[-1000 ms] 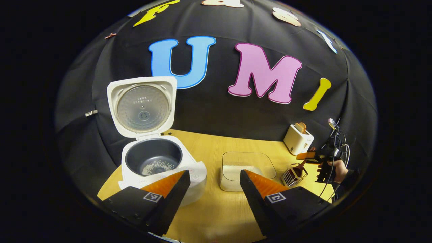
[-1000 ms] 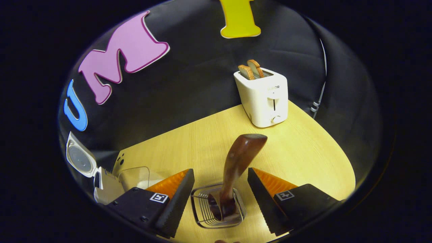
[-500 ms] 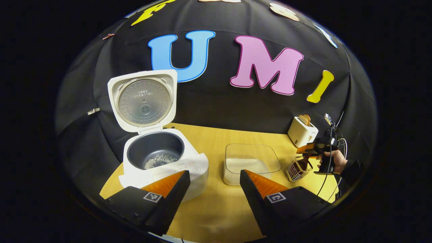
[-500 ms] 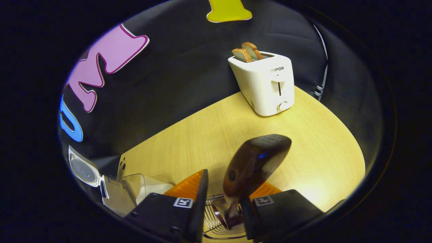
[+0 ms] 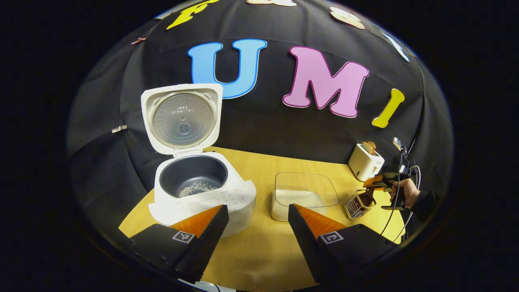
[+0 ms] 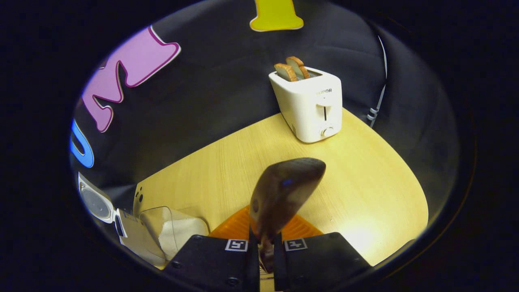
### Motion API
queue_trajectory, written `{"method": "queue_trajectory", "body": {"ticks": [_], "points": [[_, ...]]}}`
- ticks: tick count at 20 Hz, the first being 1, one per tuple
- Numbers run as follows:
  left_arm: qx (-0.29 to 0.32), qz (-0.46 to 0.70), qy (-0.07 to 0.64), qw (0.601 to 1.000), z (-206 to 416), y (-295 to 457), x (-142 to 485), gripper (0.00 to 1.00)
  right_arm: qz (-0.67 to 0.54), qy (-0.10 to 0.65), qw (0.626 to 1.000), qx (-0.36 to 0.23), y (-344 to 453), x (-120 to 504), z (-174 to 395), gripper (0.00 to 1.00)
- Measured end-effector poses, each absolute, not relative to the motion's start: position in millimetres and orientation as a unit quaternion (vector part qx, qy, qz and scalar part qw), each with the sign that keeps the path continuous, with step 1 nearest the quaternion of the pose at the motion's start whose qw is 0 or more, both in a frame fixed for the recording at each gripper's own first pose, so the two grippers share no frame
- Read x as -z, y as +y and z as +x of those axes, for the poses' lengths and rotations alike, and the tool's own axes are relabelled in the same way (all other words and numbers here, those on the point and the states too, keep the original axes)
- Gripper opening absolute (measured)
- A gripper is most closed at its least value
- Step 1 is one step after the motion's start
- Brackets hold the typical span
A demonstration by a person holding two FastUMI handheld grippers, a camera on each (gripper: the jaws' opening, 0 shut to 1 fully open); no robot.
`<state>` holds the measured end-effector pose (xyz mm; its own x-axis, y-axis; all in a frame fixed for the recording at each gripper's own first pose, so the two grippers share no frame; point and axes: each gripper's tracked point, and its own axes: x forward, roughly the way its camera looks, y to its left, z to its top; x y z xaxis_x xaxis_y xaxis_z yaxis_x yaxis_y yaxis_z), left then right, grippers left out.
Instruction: Close the left gripper, press the button to open the rice cooker; take a wooden spoon from the chopstick holder with the right hand, scoop a spoonful of rice and pour it into the rice cooker, then put the wooden spoon back into the chopstick holder.
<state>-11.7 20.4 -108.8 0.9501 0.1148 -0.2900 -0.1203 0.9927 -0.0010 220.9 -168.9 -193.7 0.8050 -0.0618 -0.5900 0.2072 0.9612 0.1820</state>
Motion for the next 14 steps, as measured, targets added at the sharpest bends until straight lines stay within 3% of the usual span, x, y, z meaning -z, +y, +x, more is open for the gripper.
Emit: {"method": "queue_trajectory", "body": {"ticks": [6, 11, 14], "points": [[-0.071, -0.010, 0.116, 0.991, -6, 53, 85, 0.96, 0.079, 0.255, 0.961, 0.069, -148, 111, 212, 0.18], [-0.062, -0.023, 0.086, 0.994, -4, 79, 62, 0.96, 0.084, 0.214, 0.973, 0.013, -72, 60, 207, 0.17], [-0.045, 0.001, 0.075, 0.996, -4, 89, 59, 0.96, 0.080, 0.206, 0.975, -0.021, -24, 63, 208, 0.18]]}}
